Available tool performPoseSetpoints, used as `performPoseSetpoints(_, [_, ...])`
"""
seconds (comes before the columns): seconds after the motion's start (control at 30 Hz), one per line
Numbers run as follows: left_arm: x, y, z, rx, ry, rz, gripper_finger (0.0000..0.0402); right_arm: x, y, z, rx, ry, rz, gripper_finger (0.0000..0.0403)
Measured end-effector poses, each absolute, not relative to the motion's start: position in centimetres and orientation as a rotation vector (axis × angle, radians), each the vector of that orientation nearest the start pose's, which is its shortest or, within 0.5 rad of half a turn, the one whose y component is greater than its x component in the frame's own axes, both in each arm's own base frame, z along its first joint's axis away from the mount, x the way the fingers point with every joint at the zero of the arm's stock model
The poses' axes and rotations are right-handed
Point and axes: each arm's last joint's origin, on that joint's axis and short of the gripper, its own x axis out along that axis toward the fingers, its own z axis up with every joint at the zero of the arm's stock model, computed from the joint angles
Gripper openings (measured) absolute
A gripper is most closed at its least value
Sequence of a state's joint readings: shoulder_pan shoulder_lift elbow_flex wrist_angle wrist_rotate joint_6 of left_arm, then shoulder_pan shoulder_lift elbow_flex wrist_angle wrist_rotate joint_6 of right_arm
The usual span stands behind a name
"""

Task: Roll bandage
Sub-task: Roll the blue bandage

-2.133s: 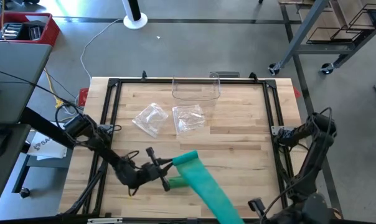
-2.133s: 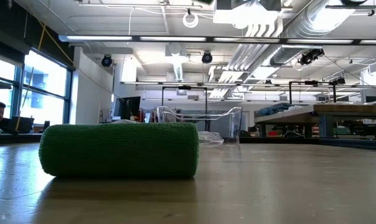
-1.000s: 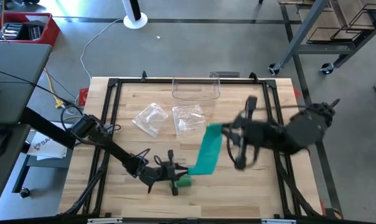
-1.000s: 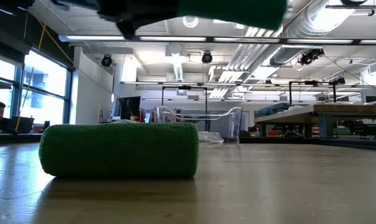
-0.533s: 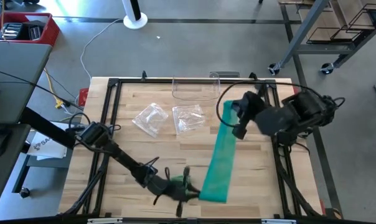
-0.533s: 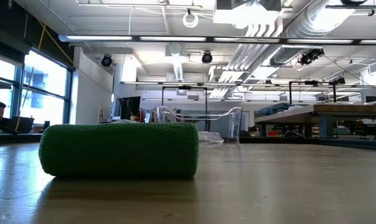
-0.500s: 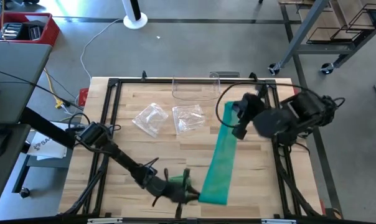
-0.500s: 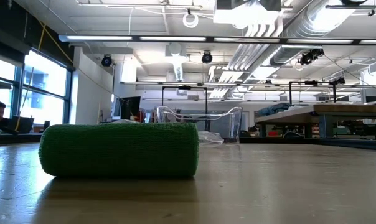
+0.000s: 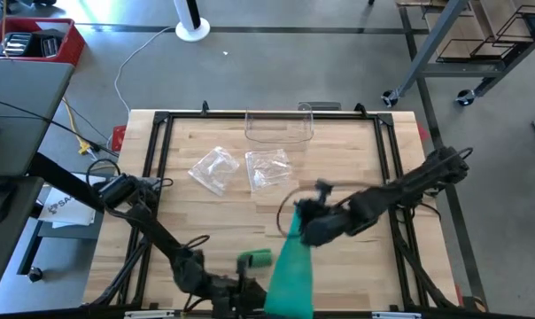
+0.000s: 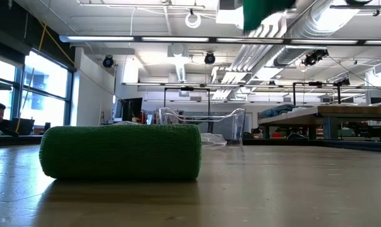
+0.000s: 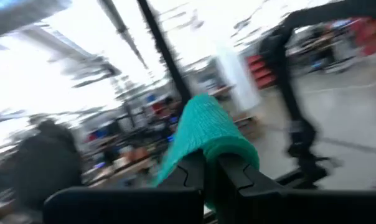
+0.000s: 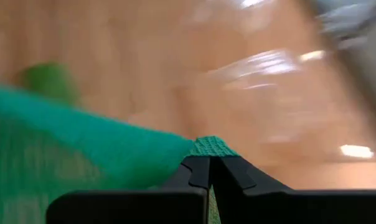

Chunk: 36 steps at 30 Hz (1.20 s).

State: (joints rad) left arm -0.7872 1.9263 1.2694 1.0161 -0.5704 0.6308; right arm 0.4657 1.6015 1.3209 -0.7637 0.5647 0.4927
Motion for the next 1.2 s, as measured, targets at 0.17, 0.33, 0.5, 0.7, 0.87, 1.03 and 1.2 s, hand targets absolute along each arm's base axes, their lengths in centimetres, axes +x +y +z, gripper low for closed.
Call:
performPoseSetpoints(0.17, [30.5,-28.9,29.0,0.447,-0.272,0.118,0.0,29.2,14.8,19.9,0.19,0.691,-0.109,0.0])
performPoseSetpoints(0.33, [30.3,-28.3,29.6,0.497,-0.253,0.25,0.0,26.3,16.9,16.9,0.428,0.497,0.02,0.0])
performPoseSetpoints(0.5, [31.0,-27.1,29.1,0.533,-0.223,0.317,0.0,24.3,20.1,17.2,0.525,0.372,0.154,0.0])
performPoseSetpoints(0.7, [31.6,-25.2,27.1,0.505,-0.167,0.379,0.0,23.7,24.7,20.1,0.485,0.277,0.253,0.0])
performPoseSetpoints(0.87, [31.6,-24.7,26.2,0.462,-0.168,0.365,0.0,23.9,26.7,22.2,0.393,0.24,0.234,0.0])
performPoseSetpoints(1.03, [30.8,-26.1,26.3,0.476,-0.239,0.234,0.0,24.6,25.7,21.1,0.397,0.348,0.108,0.0])
performPoseSetpoints(1.2, [30.1,-27.2,26.1,0.479,-0.254,0.156,0.0,25.2,23.4,19.0,0.452,0.456,-0.049,0.0029])
